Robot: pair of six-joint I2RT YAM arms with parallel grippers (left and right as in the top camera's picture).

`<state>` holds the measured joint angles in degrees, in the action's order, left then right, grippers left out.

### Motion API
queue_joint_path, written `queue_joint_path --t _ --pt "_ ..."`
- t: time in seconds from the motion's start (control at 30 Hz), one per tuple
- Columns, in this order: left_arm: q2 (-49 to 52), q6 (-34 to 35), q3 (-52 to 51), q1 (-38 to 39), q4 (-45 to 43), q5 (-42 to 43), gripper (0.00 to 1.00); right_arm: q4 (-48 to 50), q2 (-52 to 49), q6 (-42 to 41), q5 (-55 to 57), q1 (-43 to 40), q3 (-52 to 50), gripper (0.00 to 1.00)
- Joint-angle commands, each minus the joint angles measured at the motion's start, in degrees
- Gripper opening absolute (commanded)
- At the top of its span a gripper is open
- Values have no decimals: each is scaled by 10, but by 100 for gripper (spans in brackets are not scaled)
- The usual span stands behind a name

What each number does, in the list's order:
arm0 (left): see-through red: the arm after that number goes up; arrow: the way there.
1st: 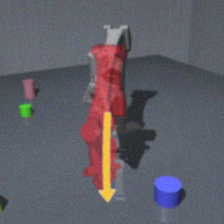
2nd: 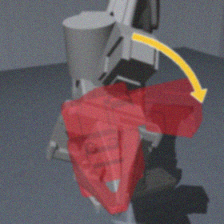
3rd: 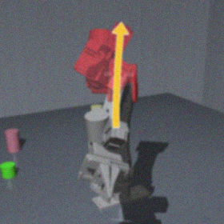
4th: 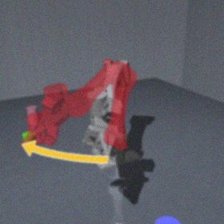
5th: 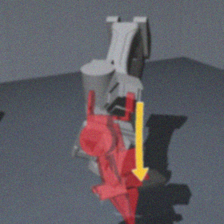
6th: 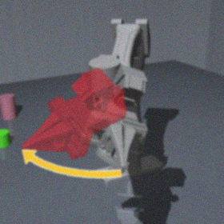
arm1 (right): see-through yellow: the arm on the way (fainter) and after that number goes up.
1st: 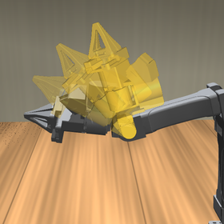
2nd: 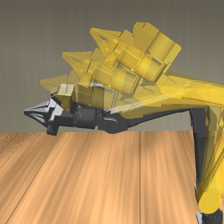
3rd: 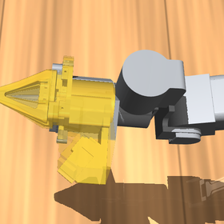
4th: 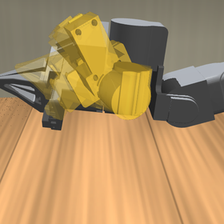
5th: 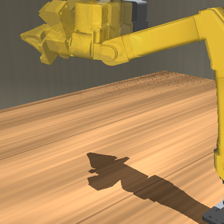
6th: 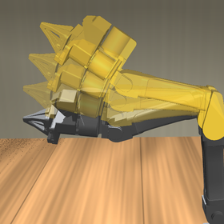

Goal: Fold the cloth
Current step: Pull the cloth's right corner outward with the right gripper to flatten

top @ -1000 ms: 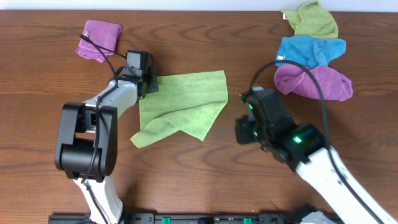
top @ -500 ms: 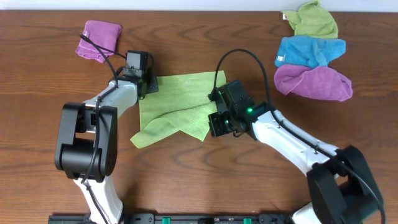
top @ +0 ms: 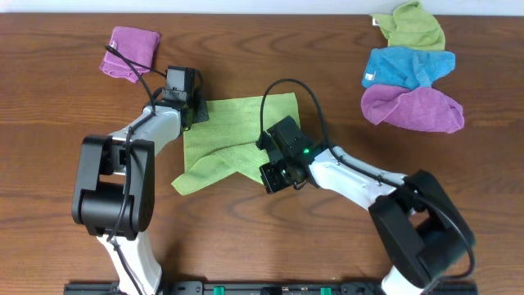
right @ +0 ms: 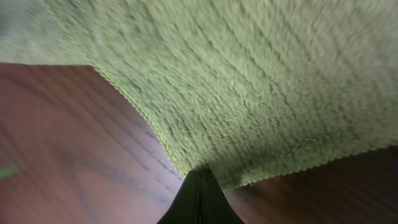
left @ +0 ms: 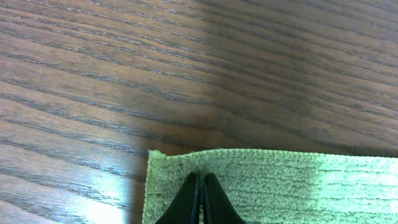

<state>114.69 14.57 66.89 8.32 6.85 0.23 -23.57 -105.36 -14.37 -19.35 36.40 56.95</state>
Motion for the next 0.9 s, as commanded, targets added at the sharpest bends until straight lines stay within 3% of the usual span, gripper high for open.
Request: queue_joint_path --t 0.0,0.3,0.57,0.87 --pt "20 -6 0 1 4 9 6 -6 -12 12 -2 4 3 2" --pt "20 -6 0 1 4 9 6 -58 -17 14 14 4 3 2" --pt "20 -6 0 0 6 9 6 -216 -17 9 29 4 3 1" --pt "20 -6 0 0 13 9 6 -322 -17 -38 56 4 3 1"
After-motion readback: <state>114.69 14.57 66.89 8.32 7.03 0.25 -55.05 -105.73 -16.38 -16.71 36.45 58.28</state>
